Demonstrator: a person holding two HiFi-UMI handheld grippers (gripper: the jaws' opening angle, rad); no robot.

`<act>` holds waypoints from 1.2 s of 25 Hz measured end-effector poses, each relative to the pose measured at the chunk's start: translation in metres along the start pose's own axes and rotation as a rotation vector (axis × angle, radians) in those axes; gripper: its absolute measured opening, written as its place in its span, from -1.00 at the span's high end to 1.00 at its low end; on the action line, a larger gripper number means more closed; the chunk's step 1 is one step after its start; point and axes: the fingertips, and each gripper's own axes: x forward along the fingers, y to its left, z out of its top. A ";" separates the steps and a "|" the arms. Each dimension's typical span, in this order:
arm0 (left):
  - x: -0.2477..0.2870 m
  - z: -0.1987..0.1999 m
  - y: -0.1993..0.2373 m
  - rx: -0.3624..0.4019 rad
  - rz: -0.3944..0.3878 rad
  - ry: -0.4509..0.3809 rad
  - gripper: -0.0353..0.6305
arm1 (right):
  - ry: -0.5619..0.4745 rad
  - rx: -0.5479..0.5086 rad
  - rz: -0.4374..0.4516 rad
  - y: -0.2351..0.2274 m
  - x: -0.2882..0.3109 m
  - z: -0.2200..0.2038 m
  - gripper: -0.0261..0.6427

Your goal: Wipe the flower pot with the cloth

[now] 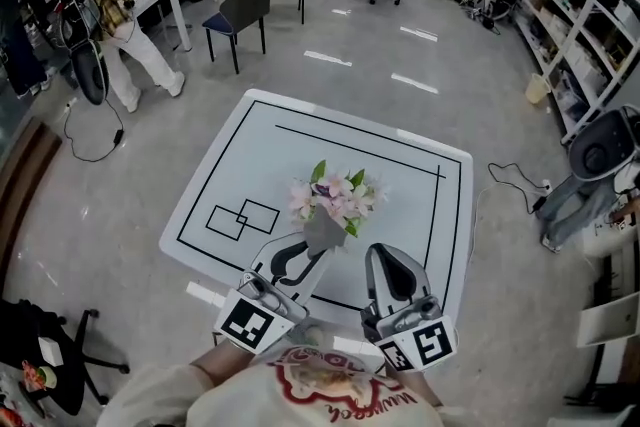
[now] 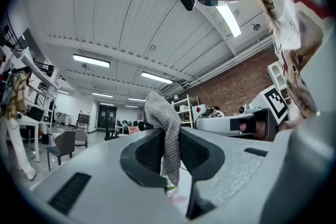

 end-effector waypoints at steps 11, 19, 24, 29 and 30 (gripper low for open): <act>0.029 -0.001 0.067 0.008 -0.037 0.004 0.72 | -0.028 -0.038 -0.079 -0.033 0.057 0.009 0.93; 0.061 -0.015 0.138 0.032 -0.085 0.063 0.72 | -0.036 -0.082 -0.169 -0.073 0.105 0.016 0.93; 0.079 -0.028 0.172 0.053 -0.126 0.065 0.72 | -0.032 -0.105 -0.215 -0.098 0.127 0.012 0.92; 0.093 -0.058 0.188 0.040 -0.176 0.105 0.72 | 0.001 -0.107 -0.264 -0.120 0.134 -0.006 0.93; 0.097 -0.062 0.188 0.046 -0.196 0.106 0.72 | 0.007 -0.112 -0.272 -0.125 0.133 -0.009 0.93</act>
